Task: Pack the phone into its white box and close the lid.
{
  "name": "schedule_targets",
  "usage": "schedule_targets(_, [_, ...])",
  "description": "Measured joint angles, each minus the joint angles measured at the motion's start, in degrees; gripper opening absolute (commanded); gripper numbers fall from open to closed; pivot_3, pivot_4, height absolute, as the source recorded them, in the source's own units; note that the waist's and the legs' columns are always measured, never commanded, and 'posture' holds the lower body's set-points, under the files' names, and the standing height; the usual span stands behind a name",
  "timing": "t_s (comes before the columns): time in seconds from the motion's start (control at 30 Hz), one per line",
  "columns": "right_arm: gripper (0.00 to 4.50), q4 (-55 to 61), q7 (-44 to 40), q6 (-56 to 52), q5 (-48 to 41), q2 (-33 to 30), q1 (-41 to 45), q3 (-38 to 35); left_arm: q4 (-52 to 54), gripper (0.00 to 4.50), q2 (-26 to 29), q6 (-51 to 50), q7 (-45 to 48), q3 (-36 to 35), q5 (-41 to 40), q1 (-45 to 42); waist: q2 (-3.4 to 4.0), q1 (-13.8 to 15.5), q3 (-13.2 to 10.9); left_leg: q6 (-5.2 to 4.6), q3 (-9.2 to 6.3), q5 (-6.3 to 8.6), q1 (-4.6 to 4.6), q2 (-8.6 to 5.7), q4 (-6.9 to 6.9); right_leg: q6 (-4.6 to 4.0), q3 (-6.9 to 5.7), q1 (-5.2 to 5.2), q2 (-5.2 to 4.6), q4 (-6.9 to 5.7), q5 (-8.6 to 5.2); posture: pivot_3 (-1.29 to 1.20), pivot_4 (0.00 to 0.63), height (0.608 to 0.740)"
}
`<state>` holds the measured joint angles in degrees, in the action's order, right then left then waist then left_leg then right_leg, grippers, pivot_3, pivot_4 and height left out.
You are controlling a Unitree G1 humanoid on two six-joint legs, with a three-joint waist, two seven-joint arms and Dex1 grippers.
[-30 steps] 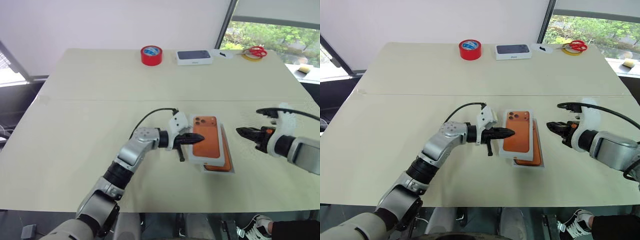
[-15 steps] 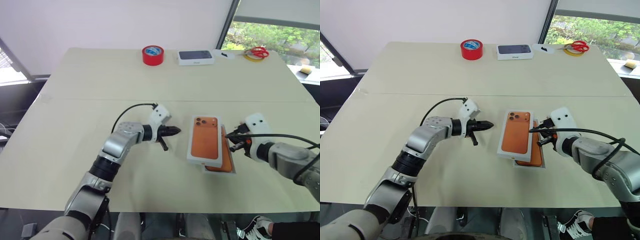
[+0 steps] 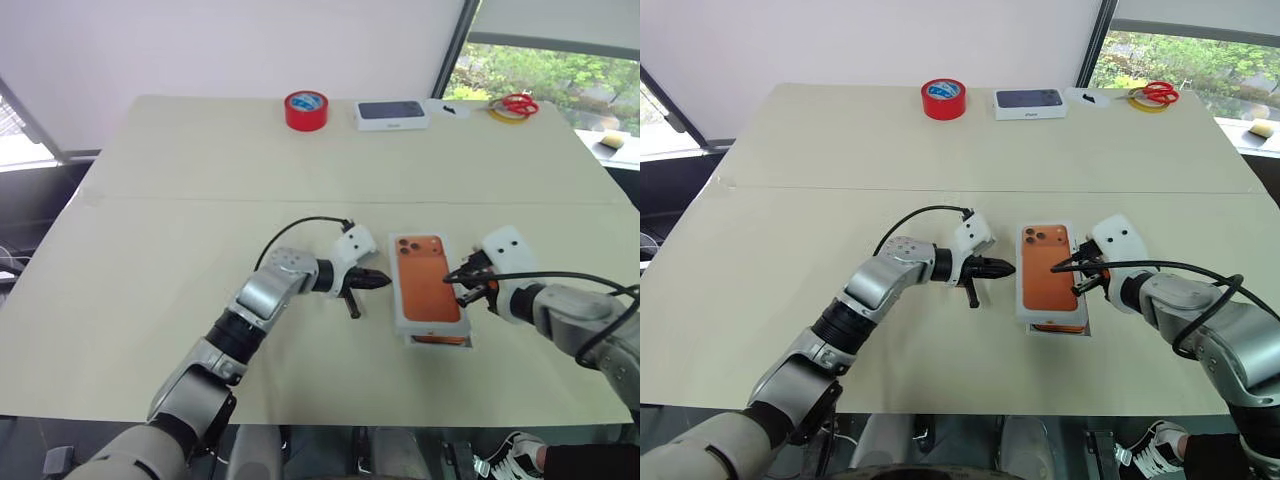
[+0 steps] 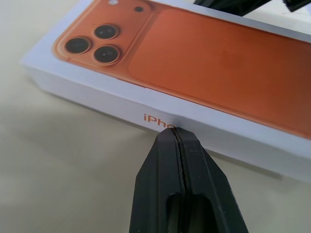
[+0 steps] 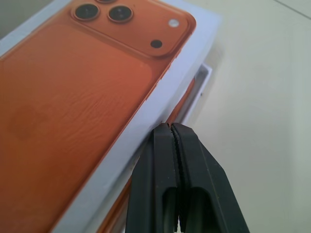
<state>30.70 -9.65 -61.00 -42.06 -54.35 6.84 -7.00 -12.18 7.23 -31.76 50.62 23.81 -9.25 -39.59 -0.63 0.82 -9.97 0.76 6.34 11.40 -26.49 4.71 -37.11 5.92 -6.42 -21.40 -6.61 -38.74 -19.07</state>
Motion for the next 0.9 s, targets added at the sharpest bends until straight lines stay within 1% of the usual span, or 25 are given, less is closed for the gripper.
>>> schedule_targets(0.3, [0.06,3.4,-3.0,-2.4,3.0,-0.7,-4.8,-3.0,1.1,0.0,-1.0,-0.1,1.5,1.2,0.0,0.2,0.0,0.0,0.0,0.0,-0.02,0.0,0.0,0.0,0.01,0.0,0.0,0.0,0.0,0.0,0.0,0.0,0.15,0.73])
schedule_targets(0.7, [0.06,3.5,-5.8,-2.3,7.2,0.4,-6.3,-3.7,1.1,0.0,-1.4,0.1,1.4,1.3,0.0,0.2,0.0,0.0,0.0,0.0,-0.02,0.0,0.01,-0.01,0.0,0.0,0.0,0.01,0.0,0.0,0.0,0.0,0.15,0.73])
schedule_targets(0.77, [0.06,3.5,-6.9,-2.0,7.8,0.3,-6.5,-5.0,1.0,0.0,-1.7,0.1,0.9,0.6,-0.1,0.2,0.0,0.0,0.0,0.0,-0.02,0.0,0.01,-0.01,0.0,0.0,0.0,0.01,0.0,0.0,0.0,0.0,0.15,0.73])
schedule_targets(0.9, [0.06,3.4,-11.2,-0.1,8.2,-0.9,-7.5,-10.3,0.6,0.0,-2.5,-0.5,-0.6,-3.4,-1.6,-0.6,0.0,0.0,0.0,0.0,-0.04,0.0,0.01,-0.01,0.0,0.0,-0.01,0.02,0.01,0.0,0.0,0.0,0.15,0.73])
